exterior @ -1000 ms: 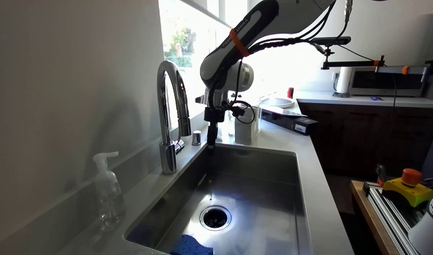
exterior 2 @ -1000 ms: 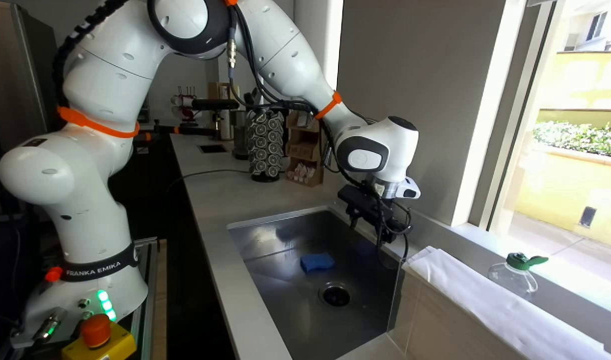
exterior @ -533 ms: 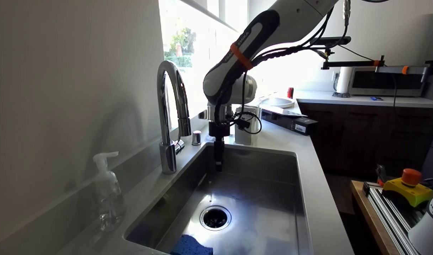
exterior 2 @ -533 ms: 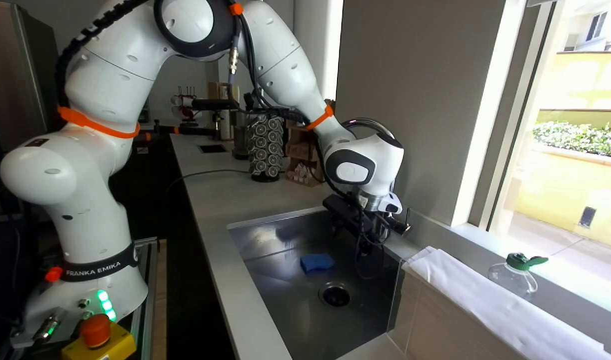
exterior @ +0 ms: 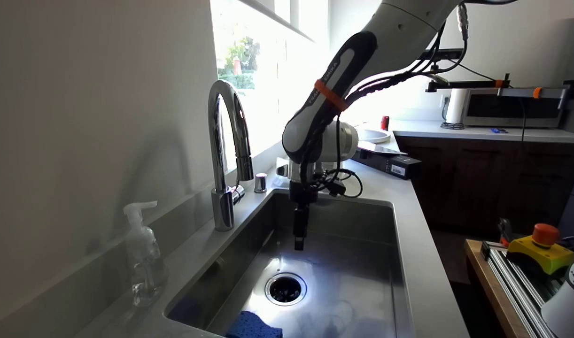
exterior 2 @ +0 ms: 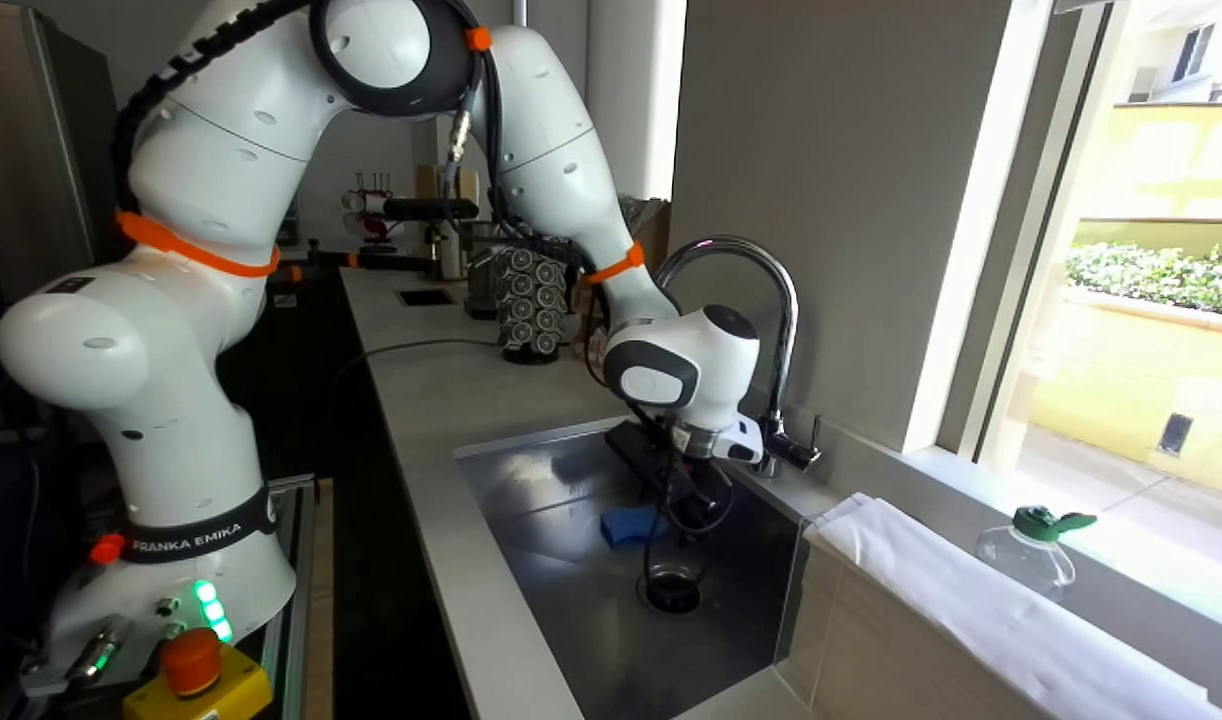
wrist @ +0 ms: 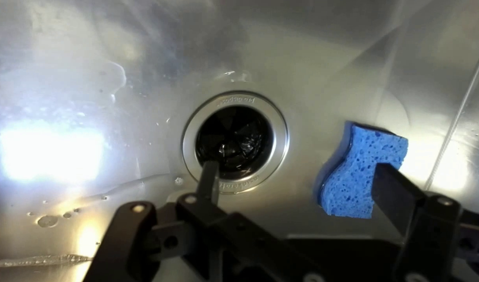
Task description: Close the tap faucet
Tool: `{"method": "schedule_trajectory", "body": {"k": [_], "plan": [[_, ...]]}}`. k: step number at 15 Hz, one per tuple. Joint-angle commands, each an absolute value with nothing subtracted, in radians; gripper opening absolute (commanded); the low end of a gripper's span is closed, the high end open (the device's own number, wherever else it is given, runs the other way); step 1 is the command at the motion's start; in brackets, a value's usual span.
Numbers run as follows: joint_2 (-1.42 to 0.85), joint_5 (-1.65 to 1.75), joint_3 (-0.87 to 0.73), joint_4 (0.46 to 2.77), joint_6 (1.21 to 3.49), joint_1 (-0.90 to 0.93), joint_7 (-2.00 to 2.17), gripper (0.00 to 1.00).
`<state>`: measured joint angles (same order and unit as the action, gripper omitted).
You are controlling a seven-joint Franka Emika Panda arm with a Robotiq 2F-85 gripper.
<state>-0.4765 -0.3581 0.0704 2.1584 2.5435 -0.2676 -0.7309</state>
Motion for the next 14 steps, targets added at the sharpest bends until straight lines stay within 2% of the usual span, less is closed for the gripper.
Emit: {"method": "schedule_trajectory", "body": {"k": [1, 3, 10, 14], "plan": [[-0.475, -0.452, 0.149, 2.241, 2.696, -0.307, -0.775, 1.0], [-0.481, -0.476, 0.192, 2.256, 2.716, -0.325, -0.784, 1.0], [-0.483, -0.439, 0.184, 2.238, 2.688, -0.321, -0.749, 1.0], [-0.506, -0.343, 0.151, 2.227, 2.693, -0.247, -0.665, 1.0]]}}
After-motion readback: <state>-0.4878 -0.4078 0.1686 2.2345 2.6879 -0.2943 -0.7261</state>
